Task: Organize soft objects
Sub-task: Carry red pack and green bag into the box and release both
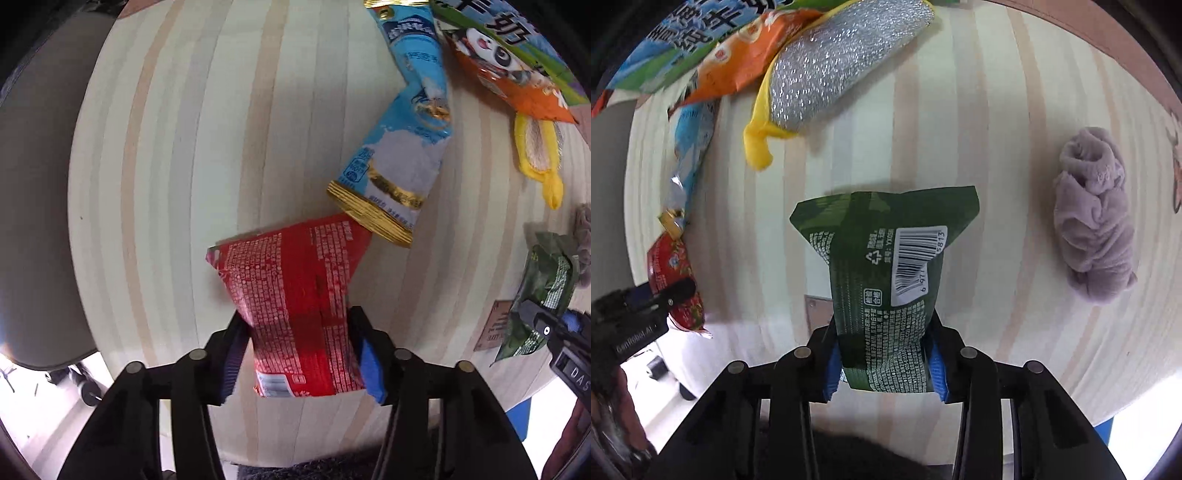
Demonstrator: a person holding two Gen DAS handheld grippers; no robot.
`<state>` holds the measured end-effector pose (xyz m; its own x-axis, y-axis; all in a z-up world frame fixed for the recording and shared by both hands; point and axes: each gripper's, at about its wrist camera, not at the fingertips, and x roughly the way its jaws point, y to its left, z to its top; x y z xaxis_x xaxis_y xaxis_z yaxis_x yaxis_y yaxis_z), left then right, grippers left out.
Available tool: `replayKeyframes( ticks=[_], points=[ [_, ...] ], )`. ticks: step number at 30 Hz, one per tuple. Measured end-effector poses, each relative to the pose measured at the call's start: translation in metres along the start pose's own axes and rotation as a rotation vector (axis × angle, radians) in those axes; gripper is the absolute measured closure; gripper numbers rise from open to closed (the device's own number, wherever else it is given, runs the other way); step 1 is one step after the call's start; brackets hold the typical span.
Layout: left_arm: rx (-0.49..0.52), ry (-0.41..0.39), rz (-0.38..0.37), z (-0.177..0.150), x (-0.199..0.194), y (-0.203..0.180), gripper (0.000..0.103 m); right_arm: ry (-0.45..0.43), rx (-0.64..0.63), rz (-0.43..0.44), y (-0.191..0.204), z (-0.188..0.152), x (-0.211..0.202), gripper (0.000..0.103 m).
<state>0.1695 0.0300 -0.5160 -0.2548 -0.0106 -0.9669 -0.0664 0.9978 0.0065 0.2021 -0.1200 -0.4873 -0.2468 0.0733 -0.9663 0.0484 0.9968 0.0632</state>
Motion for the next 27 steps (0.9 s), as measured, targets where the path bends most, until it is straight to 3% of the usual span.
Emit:
replayKeyframes(
  ticks=[4,10,14,18,23,25,27],
  points=[
    [-0.023,-0.02,-0.008,-0.001,-0.005,-0.003,0.055,-0.011,0.078,0.028,0.01,0.002,0.009,0.056],
    [-0.002,-0.095,0.014,-0.02,-0.043,0.017,0.06,-0.028,0.079,0.06,0.004,-0.011,0.005,0.067],
    [0.05,-0.18,-0.014,-0.035,-0.097,0.01,0.06,-0.059,0.038,0.142,0.011,-0.014,-0.029,0.067],
    [0.114,-0.3,-0.083,-0.03,-0.176,0.0,0.06,-0.154,-0.01,0.233,0.022,-0.01,-0.096,0.067],
    [0.222,-0.387,-0.137,0.036,-0.264,-0.016,0.06,-0.318,-0.047,0.302,0.029,0.025,-0.199,0.067],
    [0.26,-0.409,-0.117,0.068,-0.284,-0.03,0.06,-0.382,-0.053,0.269,0.033,0.054,-0.233,0.067],
    [0.273,-0.382,-0.094,0.107,-0.289,-0.041,0.06,-0.427,-0.046,0.197,0.039,0.09,-0.252,0.067]
  ],
)
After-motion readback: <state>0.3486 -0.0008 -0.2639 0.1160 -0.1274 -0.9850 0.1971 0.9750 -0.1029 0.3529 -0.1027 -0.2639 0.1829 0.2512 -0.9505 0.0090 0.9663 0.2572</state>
